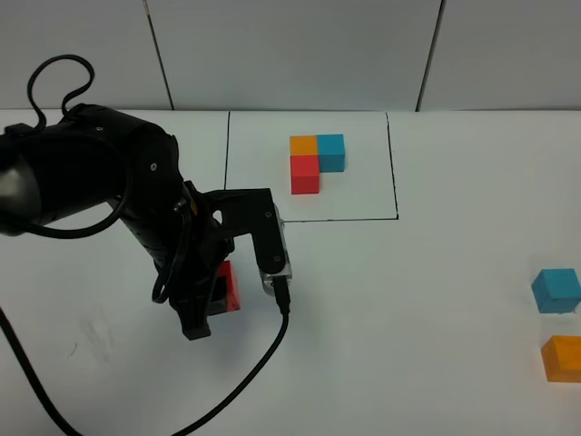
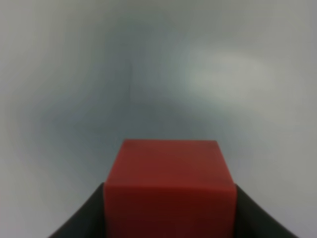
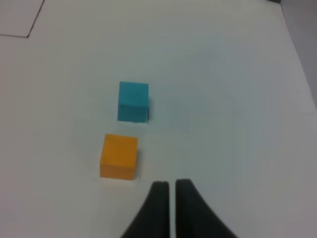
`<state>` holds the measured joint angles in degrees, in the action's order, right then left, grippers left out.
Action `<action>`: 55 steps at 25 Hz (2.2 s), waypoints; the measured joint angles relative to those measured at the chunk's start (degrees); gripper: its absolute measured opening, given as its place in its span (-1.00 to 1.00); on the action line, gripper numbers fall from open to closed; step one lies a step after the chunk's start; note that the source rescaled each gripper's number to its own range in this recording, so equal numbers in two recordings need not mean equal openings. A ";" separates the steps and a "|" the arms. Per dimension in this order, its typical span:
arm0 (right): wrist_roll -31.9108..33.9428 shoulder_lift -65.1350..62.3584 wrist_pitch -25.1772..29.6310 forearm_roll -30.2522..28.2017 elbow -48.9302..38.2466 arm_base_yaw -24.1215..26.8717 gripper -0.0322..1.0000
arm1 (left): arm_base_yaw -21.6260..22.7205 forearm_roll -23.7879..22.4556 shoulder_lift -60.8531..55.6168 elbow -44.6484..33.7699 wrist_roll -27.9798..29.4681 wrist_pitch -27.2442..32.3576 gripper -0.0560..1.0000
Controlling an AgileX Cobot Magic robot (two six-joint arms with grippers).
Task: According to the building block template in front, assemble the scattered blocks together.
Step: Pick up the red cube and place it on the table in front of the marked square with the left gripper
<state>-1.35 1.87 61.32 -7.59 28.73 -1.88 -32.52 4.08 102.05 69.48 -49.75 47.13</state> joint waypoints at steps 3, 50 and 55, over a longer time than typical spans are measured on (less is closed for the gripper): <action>0.00 0.00 0.00 0.00 0.00 0.00 -0.94 | -0.19 -0.22 2.49 2.00 0.00 0.40 -0.01; 0.00 0.00 0.00 0.00 0.00 0.00 -0.94 | -3.37 -1.40 16.33 10.95 -3.36 0.37 -0.01; 0.00 0.00 0.00 0.00 0.00 0.00 -0.94 | -3.37 -1.68 16.90 11.01 -3.41 0.14 -0.01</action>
<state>-1.35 1.87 61.32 -7.59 28.73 -1.88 -35.89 2.40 118.95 80.49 -53.16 47.27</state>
